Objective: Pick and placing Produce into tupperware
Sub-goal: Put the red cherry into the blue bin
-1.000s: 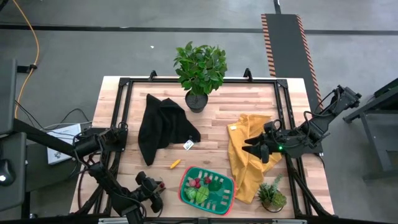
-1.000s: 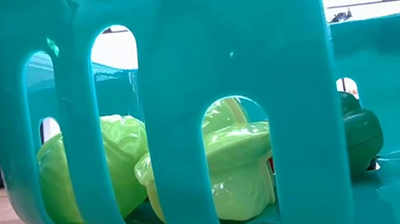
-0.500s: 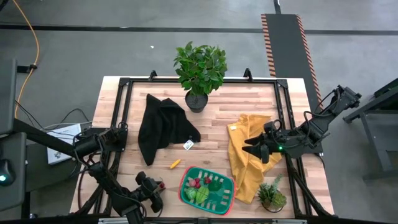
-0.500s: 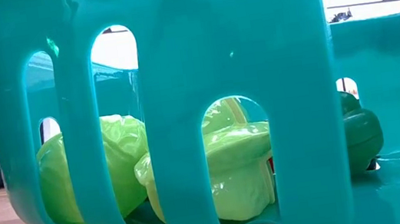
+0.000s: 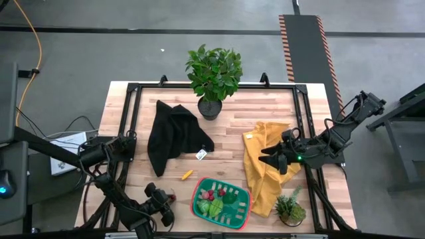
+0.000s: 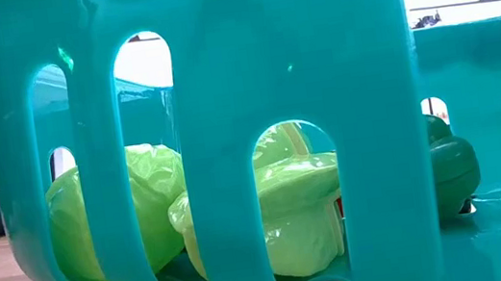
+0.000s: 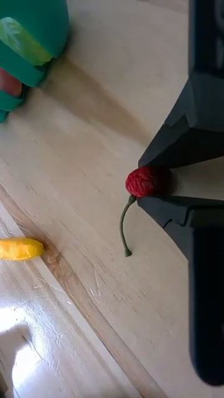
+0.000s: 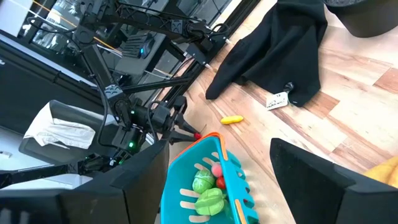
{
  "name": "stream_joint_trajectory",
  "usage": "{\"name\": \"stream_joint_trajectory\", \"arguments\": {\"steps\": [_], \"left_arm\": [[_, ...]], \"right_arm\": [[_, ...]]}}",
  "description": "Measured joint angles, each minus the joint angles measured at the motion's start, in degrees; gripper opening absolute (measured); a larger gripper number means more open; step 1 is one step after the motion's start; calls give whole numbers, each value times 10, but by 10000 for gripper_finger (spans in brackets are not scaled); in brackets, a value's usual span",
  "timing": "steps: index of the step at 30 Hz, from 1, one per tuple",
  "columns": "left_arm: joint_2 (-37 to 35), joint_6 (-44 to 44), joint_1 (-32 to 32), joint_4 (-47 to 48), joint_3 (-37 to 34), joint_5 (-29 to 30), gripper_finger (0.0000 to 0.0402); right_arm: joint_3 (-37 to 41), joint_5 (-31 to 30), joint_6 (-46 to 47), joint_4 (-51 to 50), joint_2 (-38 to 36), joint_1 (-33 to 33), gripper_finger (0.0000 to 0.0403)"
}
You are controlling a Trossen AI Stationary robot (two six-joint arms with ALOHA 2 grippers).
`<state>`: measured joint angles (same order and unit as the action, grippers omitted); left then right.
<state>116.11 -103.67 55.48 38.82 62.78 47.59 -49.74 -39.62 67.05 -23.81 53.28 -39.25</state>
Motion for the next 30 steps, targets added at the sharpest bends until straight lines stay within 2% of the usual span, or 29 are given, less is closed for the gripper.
{"name": "stream_joint_trajectory", "arguments": {"steps": [11,25,30], "left_arm": [[-6,-1,0,-1,2,-8,58],[-77,7,0,75,2,25,58],[-111,54,0,98,2,28,58]], "right_arm": [[0,0,0,-1,0,0,270],[0,-2,-11,-4,0,0,270],[0,-2,-15,-4,0,0,270]]}}
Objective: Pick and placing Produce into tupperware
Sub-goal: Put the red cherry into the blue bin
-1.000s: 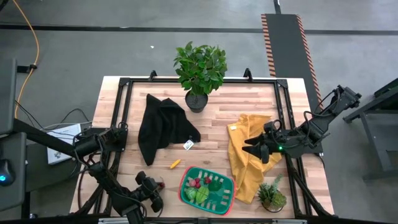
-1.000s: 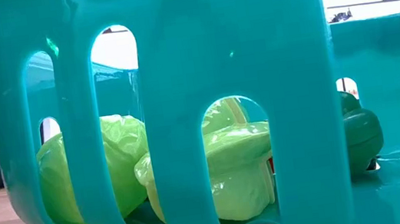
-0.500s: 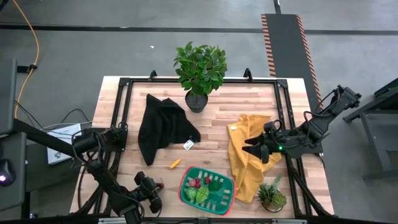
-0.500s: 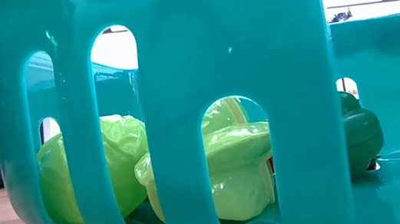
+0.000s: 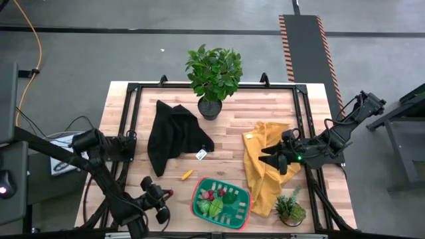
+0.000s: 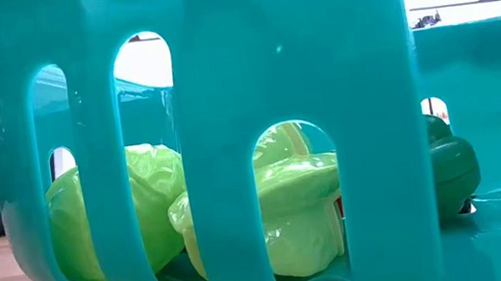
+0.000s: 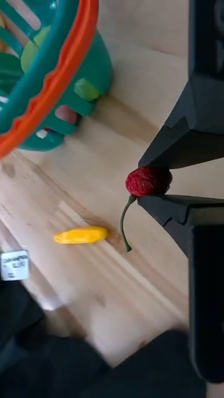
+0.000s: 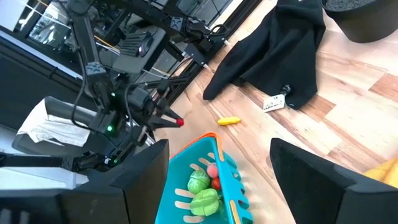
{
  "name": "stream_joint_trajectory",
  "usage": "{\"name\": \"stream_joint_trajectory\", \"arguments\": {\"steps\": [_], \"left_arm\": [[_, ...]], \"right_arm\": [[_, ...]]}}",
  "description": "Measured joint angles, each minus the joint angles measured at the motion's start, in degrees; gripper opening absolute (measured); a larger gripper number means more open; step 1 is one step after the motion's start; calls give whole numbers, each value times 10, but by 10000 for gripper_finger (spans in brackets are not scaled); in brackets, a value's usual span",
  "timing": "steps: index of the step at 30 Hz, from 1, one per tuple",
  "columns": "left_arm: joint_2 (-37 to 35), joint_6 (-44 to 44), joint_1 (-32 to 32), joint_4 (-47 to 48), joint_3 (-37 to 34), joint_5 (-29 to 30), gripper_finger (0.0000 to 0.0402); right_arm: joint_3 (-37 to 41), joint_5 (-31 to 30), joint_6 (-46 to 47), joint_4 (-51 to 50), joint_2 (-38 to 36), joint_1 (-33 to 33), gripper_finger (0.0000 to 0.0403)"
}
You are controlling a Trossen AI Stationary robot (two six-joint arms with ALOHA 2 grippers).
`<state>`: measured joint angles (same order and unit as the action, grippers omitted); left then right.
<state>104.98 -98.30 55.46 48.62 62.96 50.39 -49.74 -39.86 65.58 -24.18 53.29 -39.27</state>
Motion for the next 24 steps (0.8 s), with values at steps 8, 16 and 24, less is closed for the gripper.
{"name": "stream_joint_trajectory", "arguments": {"steps": [8,16,24], "left_arm": [[-79,73,0,37,0,2,58],[-162,130,0,87,0,-1,58],[-251,148,0,115,0,-4,58]], "right_arm": [[0,-1,-14,1,0,0,270],[0,-18,-55,27,0,0,270],[0,-20,-90,48,0,0,270]]}}
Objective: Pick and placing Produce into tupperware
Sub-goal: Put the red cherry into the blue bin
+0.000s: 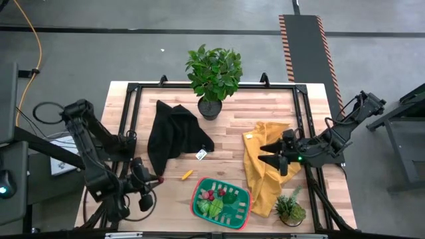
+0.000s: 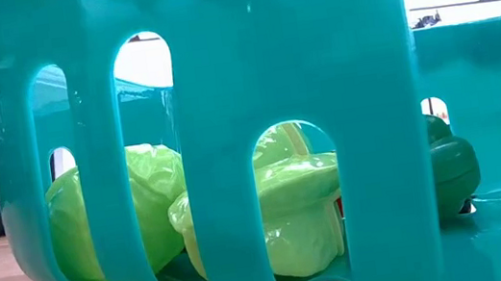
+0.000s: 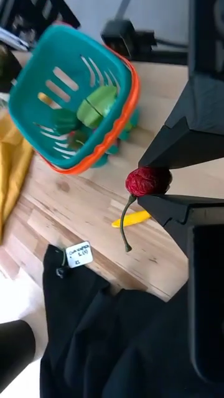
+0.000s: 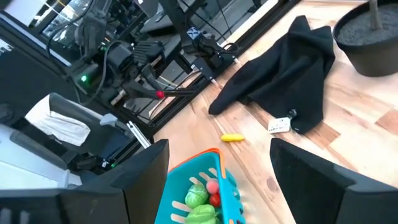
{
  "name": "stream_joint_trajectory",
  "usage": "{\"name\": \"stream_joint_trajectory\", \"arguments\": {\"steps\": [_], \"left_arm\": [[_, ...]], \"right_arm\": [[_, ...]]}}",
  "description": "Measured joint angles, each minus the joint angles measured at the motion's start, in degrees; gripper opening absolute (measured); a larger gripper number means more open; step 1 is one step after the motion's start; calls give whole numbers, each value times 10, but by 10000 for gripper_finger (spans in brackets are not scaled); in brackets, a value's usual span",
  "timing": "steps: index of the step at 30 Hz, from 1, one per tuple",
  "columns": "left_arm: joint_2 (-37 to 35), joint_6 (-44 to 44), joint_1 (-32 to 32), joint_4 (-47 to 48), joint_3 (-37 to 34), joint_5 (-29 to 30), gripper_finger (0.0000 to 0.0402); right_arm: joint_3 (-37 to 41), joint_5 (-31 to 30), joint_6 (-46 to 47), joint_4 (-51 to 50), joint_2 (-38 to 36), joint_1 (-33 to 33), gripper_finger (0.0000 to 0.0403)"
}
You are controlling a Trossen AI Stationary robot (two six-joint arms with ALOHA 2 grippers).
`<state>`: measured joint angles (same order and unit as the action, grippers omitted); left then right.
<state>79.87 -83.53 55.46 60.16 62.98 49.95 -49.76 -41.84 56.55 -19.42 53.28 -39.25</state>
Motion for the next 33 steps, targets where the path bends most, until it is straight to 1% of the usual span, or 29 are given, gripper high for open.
{"name": "stream_joint_trajectory", "arguments": {"steps": [5,9,13,19,23,28,33], "left_arm": [[-56,44,-1,-1,0,2,58],[-96,93,-24,-8,0,1,58],[-134,189,-66,-45,0,-5,58],[-170,358,-150,-132,0,-68,58],[-182,446,-213,-195,0,-117,58],[-182,522,-285,-233,0,-198,58],[-181,565,-344,-277,0,-274,58]], "right_arm": [[0,-14,-15,5,0,0,270],[0,-21,-18,6,0,0,270],[0,-22,-18,6,0,0,270],[0,-26,-16,9,0,0,270],[0,-31,-16,9,0,0,270],[0,-31,-16,9,0,0,270],[0,-32,-16,9,0,0,270]]}}
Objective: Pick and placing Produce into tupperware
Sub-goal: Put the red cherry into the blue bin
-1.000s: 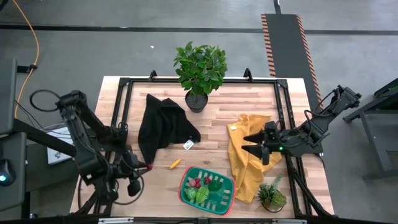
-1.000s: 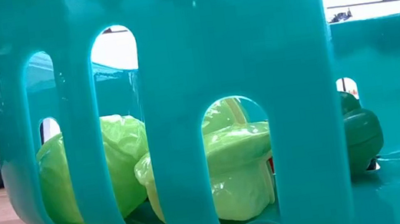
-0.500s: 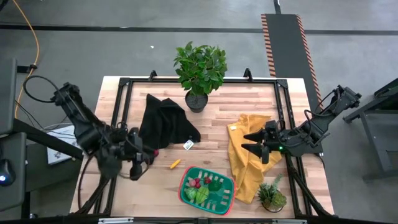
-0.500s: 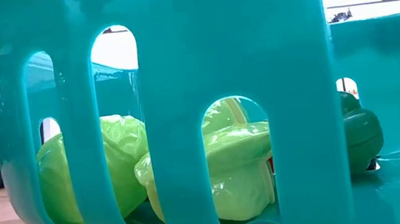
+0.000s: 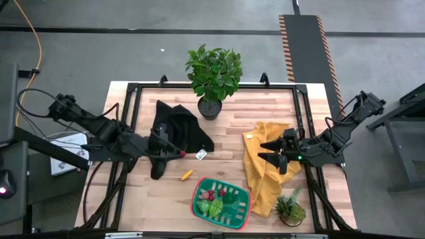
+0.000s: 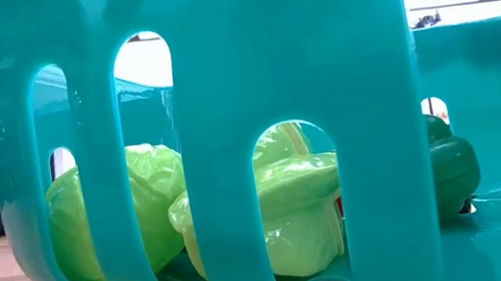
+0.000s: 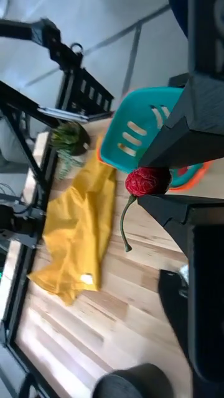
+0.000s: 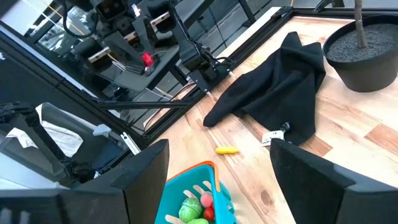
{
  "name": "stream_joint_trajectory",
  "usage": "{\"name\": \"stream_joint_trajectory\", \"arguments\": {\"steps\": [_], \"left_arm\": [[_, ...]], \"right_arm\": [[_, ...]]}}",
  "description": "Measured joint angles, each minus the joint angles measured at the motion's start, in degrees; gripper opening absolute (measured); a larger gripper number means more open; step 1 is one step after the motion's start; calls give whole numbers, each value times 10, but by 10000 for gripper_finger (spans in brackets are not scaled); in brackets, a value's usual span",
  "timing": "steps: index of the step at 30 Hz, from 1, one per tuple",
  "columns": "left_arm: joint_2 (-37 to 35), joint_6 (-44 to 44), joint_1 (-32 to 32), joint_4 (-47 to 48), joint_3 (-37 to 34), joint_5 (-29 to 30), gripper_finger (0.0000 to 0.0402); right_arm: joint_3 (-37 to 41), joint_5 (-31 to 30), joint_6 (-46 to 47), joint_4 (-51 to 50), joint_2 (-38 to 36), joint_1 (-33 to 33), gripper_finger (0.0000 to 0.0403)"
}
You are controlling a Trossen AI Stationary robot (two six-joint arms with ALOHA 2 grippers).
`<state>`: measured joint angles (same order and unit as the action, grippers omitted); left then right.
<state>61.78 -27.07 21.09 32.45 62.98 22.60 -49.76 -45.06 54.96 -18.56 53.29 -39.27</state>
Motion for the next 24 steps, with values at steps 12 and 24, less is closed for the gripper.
{"name": "stream_joint_trajectory", "arguments": {"steps": [12,24], "left_arm": [[19,59,-55,-96,2,-84,58],[140,131,-54,58,183,-121,58]], "right_arm": [[0,-10,0,0,0,0,270],[0,-15,0,0,0,0,270]]}}
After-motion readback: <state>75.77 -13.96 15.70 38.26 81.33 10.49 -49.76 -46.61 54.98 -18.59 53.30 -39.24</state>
